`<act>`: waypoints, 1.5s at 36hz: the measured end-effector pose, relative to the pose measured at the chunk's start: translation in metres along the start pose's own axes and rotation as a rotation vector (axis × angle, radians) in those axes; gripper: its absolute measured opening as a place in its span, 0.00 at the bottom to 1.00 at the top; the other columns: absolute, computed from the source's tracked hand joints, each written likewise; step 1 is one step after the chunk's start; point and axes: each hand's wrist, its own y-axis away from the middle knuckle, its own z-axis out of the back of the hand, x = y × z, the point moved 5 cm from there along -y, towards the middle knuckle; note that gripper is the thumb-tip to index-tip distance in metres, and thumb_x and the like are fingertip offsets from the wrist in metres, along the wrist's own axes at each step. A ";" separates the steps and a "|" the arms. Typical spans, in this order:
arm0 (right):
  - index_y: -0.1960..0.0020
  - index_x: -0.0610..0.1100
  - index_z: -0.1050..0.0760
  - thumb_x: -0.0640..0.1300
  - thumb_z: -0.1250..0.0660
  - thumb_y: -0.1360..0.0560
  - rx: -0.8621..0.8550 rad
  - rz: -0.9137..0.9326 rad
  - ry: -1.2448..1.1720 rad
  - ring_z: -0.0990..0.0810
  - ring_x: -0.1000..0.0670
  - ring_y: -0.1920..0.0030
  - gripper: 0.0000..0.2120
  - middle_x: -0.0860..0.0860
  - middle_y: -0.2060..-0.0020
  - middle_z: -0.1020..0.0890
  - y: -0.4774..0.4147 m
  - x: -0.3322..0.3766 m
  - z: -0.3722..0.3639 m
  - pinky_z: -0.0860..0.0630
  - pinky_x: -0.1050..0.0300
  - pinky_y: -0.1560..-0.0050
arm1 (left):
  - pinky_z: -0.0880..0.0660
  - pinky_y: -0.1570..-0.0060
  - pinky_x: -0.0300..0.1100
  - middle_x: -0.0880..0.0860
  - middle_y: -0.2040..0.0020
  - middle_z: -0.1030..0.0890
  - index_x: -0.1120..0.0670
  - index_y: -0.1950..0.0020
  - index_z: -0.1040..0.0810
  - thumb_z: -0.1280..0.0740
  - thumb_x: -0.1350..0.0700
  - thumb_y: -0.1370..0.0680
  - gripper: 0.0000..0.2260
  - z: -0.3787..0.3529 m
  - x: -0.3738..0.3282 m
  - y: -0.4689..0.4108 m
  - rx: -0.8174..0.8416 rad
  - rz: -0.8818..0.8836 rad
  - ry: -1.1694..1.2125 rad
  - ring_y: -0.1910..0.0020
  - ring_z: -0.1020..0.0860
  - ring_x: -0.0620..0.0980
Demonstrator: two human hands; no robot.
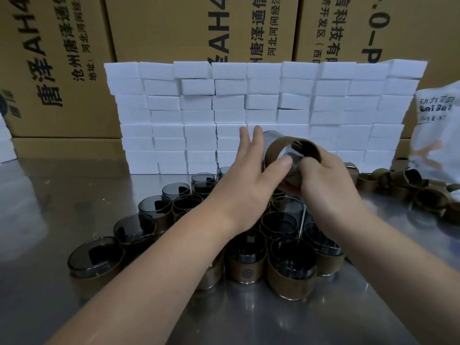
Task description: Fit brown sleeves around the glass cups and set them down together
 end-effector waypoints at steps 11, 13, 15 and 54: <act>0.32 0.49 0.30 0.34 0.46 0.25 -0.086 0.104 0.126 0.26 0.71 0.70 0.24 0.67 0.64 0.26 0.007 0.009 0.004 0.32 0.78 0.71 | 0.43 0.47 0.18 0.55 0.32 0.30 0.58 0.26 0.40 0.50 0.49 0.23 0.27 0.003 -0.019 0.009 -0.281 -0.194 -0.222 0.31 0.36 0.51; 0.33 0.49 0.29 0.36 0.43 0.27 -0.074 0.104 0.127 0.25 0.69 0.70 0.24 0.65 0.66 0.24 0.006 0.009 0.004 0.32 0.77 0.71 | 0.36 0.50 0.26 0.60 0.38 0.24 0.58 0.27 0.39 0.49 0.49 0.23 0.26 0.004 -0.016 0.009 -0.280 -0.201 -0.197 0.37 0.29 0.58; 0.34 0.48 0.27 0.41 0.40 0.30 -0.053 0.093 0.104 0.25 0.64 0.70 0.24 0.60 0.68 0.21 0.006 0.009 0.003 0.29 0.73 0.69 | 0.35 0.52 0.33 0.65 0.41 0.24 0.57 0.27 0.38 0.49 0.49 0.23 0.26 0.007 -0.014 0.007 -0.284 -0.199 -0.197 0.41 0.27 0.61; 0.50 0.58 0.25 0.49 0.25 0.37 0.047 0.196 0.002 0.16 0.56 0.65 0.17 0.66 0.62 0.18 0.000 0.016 0.011 0.19 0.58 0.58 | 0.27 0.51 0.35 0.46 0.52 0.23 0.62 0.39 0.23 0.44 0.51 0.24 0.21 0.036 -0.020 0.012 -0.545 -0.376 -0.190 0.50 0.25 0.44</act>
